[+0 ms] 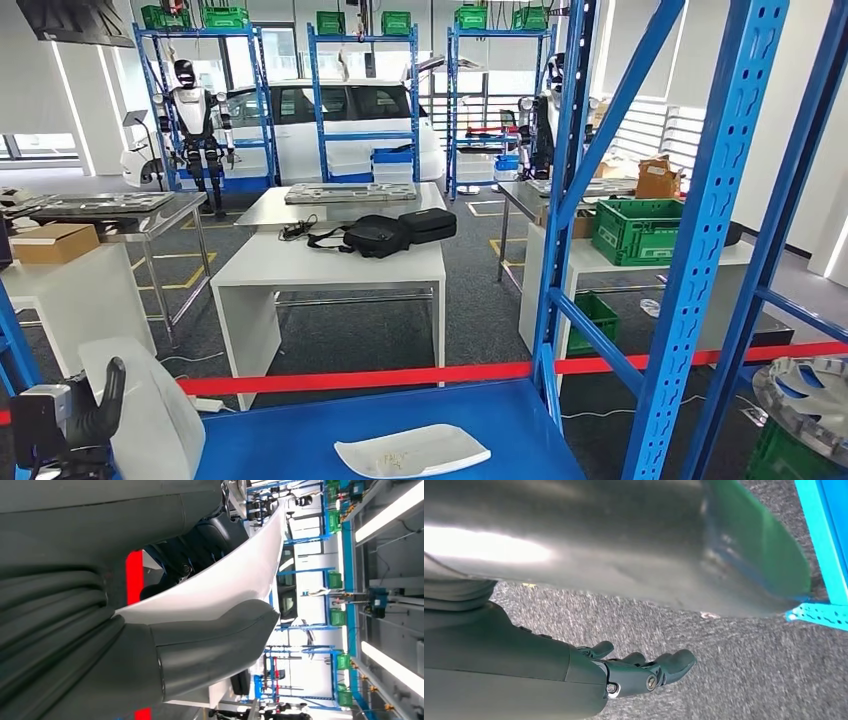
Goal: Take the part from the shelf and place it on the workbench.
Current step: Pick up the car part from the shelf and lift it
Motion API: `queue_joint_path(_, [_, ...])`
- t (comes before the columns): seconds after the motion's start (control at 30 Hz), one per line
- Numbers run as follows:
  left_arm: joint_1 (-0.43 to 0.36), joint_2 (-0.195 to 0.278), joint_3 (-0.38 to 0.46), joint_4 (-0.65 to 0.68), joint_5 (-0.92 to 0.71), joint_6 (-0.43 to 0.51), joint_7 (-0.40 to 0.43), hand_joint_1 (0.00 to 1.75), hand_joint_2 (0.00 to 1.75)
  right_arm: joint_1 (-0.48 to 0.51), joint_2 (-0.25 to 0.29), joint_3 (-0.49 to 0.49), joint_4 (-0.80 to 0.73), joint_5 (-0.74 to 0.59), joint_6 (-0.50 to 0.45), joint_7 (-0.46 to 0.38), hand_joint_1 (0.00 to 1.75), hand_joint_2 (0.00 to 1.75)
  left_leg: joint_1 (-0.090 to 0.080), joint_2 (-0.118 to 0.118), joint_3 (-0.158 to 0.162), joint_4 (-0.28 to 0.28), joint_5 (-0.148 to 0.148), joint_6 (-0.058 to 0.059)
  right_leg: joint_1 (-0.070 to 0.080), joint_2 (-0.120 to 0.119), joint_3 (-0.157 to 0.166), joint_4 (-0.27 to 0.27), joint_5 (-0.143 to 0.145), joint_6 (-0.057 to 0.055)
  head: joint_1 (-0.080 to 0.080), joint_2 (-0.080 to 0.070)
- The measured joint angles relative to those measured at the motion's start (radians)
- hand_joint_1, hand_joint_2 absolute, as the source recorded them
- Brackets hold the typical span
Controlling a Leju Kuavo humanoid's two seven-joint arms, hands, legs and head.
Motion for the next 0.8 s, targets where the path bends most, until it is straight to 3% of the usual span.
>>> queue_joint_path(0.03, [0.004,-0.002,0.000,0.000,0.000,0.000,0.000,1.75,1.75,0.002,0.000,0.000,0.000,0.000,0.001,0.000,0.00,0.00,0.000,0.000,-0.001,0.002,-0.002,-0.001,-0.001,0.000,-0.020,0.033,-0.001,0.001,0.000,0.000])
queue_joint_path(0.07, [0.008,-0.003,0.000,0.000,0.000,0.001,0.000,1.75,1.75,0.003,0.000,0.000,0.000,0.000,0.001,0.000,0.00,0.00,0.002,0.000,-0.001,0.005,-0.004,-0.003,-0.002,0.000,-0.023,0.031,0.018,0.003,0.001,0.000])
queue_joint_path(0.13, [0.011,-0.004,0.000,-0.001,0.000,0.005,0.000,1.75,1.75,0.003,-0.001,0.000,0.000,0.000,0.003,-0.001,0.00,0.00,0.006,0.000,-0.001,0.015,-0.013,-0.011,-0.006,-0.002,0.024,-0.077,0.085,0.004,0.002,0.000])
queue_joint_path(0.2, [0.011,-0.004,0.000,-0.004,0.000,0.011,0.000,1.75,1.75,0.003,-0.002,0.000,0.000,0.001,0.004,0.000,0.00,0.00,0.007,0.000,-0.008,0.029,-0.024,-0.023,-0.004,-0.001,0.078,-0.179,0.120,-0.003,0.002,0.000])
queue_joint_path(0.23, [0.011,-0.004,0.000,-0.005,0.000,0.014,0.000,1.75,1.75,0.003,-0.002,0.000,0.000,0.002,0.004,0.000,0.00,0.00,0.006,-0.001,-0.011,0.035,-0.027,-0.029,-0.002,0.000,0.090,-0.203,0.120,-0.009,0.002,0.000])
queue_joint_path(0.37, [0.010,-0.001,-0.001,-0.004,0.000,0.020,0.000,1.75,1.75,0.001,-0.002,-0.001,0.000,0.001,0.003,0.006,0.00,0.00,0.008,-0.001,-0.024,0.053,-0.041,-0.051,-0.001,0.002,0.084,-0.210,0.120,-0.038,-0.001,0.000])
queue_joint_path(0.43, [0.006,-0.001,-0.002,-0.001,0.000,0.022,0.000,1.75,1.75,0.001,-0.003,-0.001,0.000,0.000,0.002,0.007,0.00,0.00,0.009,0.001,-0.062,0.138,-0.097,-0.059,-0.003,0.001,0.080,-0.215,0.127,-0.049,-0.003,0.000])
queue_joint_path(0.5, [0.005,-0.002,-0.004,0.004,0.000,0.026,0.000,1.75,1.75,0.001,-0.003,-0.001,0.000,-0.001,0.001,0.007,0.00,0.00,0.009,0.002,-0.117,0.267,-0.157,-0.065,-0.002,0.000,0.072,-0.215,0.132,-0.055,-0.004,0.000])
queue_joint_path(0.53, [0.005,-0.002,-0.005,0.007,-0.001,0.028,0.000,1.75,1.75,0.002,-0.003,-0.002,0.000,-0.002,0.000,0.007,0.00,0.00,0.009,0.002,-0.131,0.305,-0.166,-0.066,-0.001,0.000,0.067,-0.214,0.136,-0.057,-0.004,0.000])
queue_joint_path(0.57, [0.005,-0.003,-0.006,0.010,-0.001,0.029,0.000,1.75,1.75,0.002,-0.003,-0.002,0.000,-0.003,0.000,0.006,0.00,0.00,0.009,0.002,-0.130,0.309,-0.157,-0.065,0.000,0.000,0.063,-0.214,0.140,-0.057,-0.004,0.000])
queue_joint_path(0.6, [0.004,-0.003,-0.007,0.012,-0.001,0.030,0.000,1.75,1.75,0.002,-0.003,-0.003,0.000,-0.004,0.000,0.006,0.00,0.00,0.009,0.002,-0.107,0.272,-0.130,-0.062,0.001,0.000,0.058,-0.214,0.145,-0.056,-0.005,0.000])
queue_joint_path(0.7, [-0.005,-0.004,-0.009,0.012,-0.001,0.030,0.000,1.75,1.75,0.001,-0.003,-0.006,0.000,-0.005,0.000,0.005,0.00,0.00,0.004,0.002,0.003,0.078,-0.059,-0.049,0.003,0.001,0.048,-0.215,0.161,-0.046,-0.005,0.000])
queue_joint_path(0.73, [-0.008,-0.004,-0.009,0.012,-0.001,0.030,0.000,1.75,1.75,0.001,-0.003,-0.007,0.000,-0.005,-0.001,0.005,0.00,0.00,0.000,0.002,0.018,0.044,-0.053,-0.045,0.003,0.001,0.046,-0.216,0.167,-0.040,-0.005,0.000])
queue_joint_path(0.8, [-0.011,-0.004,-0.011,0.011,-0.001,0.030,0.000,1.75,1.75,0.002,-0.003,-0.009,0.000,-0.005,-0.001,0.004,0.00,0.00,-0.006,0.001,0.014,0.030,-0.045,-0.036,0.002,0.001,0.044,-0.223,0.182,-0.026,-0.005,0.000])
